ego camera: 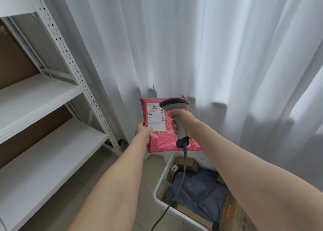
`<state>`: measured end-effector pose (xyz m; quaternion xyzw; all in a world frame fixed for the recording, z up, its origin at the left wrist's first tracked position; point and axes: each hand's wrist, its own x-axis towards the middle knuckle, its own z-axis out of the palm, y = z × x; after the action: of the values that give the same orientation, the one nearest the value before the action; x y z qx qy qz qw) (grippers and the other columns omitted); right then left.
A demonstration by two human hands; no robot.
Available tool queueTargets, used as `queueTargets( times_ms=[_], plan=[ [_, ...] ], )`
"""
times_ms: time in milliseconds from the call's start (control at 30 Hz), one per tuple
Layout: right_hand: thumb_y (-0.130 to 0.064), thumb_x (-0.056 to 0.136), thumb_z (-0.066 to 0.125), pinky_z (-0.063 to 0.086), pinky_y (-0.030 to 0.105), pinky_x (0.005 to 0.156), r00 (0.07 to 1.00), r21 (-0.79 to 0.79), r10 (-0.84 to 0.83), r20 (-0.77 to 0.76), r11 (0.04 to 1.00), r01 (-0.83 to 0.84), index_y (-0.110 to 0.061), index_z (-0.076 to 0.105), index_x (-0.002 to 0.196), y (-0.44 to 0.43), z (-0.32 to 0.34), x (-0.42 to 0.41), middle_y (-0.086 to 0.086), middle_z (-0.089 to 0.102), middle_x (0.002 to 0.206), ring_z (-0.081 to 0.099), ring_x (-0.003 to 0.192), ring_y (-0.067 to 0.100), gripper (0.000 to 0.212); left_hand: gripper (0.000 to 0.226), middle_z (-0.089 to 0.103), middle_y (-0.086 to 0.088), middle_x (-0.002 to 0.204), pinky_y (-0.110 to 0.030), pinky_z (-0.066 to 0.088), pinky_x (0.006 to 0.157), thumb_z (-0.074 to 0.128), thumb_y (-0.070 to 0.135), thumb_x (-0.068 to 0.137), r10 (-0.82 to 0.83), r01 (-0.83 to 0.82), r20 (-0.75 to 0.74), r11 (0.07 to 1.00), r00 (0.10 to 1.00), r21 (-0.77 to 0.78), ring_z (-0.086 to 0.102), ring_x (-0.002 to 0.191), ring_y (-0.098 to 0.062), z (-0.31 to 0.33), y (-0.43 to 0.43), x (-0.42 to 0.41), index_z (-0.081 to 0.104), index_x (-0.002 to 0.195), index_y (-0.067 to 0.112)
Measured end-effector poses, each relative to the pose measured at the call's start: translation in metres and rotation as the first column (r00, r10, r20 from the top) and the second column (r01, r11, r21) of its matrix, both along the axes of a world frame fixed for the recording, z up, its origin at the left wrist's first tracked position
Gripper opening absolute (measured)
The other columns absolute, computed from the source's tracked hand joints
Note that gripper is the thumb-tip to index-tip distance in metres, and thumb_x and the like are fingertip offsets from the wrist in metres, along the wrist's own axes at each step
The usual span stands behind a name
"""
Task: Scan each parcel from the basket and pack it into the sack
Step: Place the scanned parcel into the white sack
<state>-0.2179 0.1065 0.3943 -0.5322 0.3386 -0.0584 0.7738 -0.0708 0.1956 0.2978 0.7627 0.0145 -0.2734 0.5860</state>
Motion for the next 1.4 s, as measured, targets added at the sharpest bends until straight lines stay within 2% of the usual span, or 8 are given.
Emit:
queueTargets(
  times_ms=[400, 567, 767, 1000, 1400],
  plan=[
    [-0.01, 0.086, 0.055, 0.042, 0.02, 0.041, 1.0, -0.034, 0.002, -0.015, 0.999, -0.002, -0.009, 0.053, 0.079, 0.01, 0.007, 0.001, 0.002, 0.051, 0.054, 0.045, 0.04, 0.012, 0.007, 0.036, 0.064, -0.009, 0.122, -0.046, 0.051, 0.094, 0.05, -0.002, 0.094, -0.02, 0.02, -0.027, 1.0, 0.999, 0.003, 0.063, 0.105, -0.029, -0.002, 0.005, 0.001, 0.056, 0.126, 0.013],
    [-0.011, 0.089, 0.055, 0.042, 0.02, 0.041, 1.0, -0.019, -0.025, -0.005, 1.0, 0.025, -0.007, 0.054, 0.09, 0.018, 0.005, 0.004, 0.005, 0.054, 0.058, 0.045, 0.042, 0.012, 0.005, 0.034, 0.063, -0.009, 0.123, -0.047, 0.05, 0.095, 0.049, 0.001, 0.095, -0.035, 0.035, -0.039, 0.999, 0.999, -0.004, 0.062, 0.107, -0.029, -0.001, 0.008, -0.001, 0.056, 0.126, 0.014],
    [-0.011, 0.089, 0.055, 0.042, 0.02, 0.041, 1.0, -0.025, -0.028, -0.002, 0.999, 0.028, -0.006, 0.054, 0.093, 0.026, 0.002, 0.008, 0.005, 0.053, 0.059, 0.045, 0.042, 0.012, 0.006, 0.036, 0.063, -0.009, 0.123, -0.046, 0.051, 0.095, 0.05, 0.001, 0.094, -0.04, 0.04, -0.041, 0.999, 0.998, -0.017, 0.062, 0.106, -0.029, -0.005, 0.016, 0.004, 0.055, 0.127, 0.013],
    [-0.012, 0.089, 0.053, 0.041, 0.02, 0.041, 0.999, -0.037, -0.021, -0.036, 0.999, 0.019, -0.009, 0.053, 0.084, 0.035, 0.003, 0.011, 0.004, 0.052, 0.057, 0.044, 0.041, 0.012, 0.006, 0.036, 0.063, -0.009, 0.124, -0.045, 0.051, 0.095, 0.049, 0.001, 0.096, -0.046, 0.045, -0.062, 0.999, 0.997, -0.013, 0.062, 0.107, -0.029, -0.005, 0.026, 0.004, 0.055, 0.129, 0.014],
    [-0.01, 0.087, 0.054, 0.042, 0.019, 0.041, 0.997, -0.065, 0.06, -0.055, 0.996, -0.063, -0.008, 0.052, 0.083, 0.049, 0.008, -0.002, 0.003, 0.052, 0.054, 0.045, 0.04, 0.012, 0.004, 0.036, 0.063, -0.008, 0.123, -0.04, 0.053, 0.091, 0.05, 0.0, 0.095, 0.013, -0.013, -0.028, 1.0, 1.0, 0.014, 0.063, 0.106, -0.027, 0.0, 0.051, -0.018, 0.056, 0.128, 0.014]
  ],
)
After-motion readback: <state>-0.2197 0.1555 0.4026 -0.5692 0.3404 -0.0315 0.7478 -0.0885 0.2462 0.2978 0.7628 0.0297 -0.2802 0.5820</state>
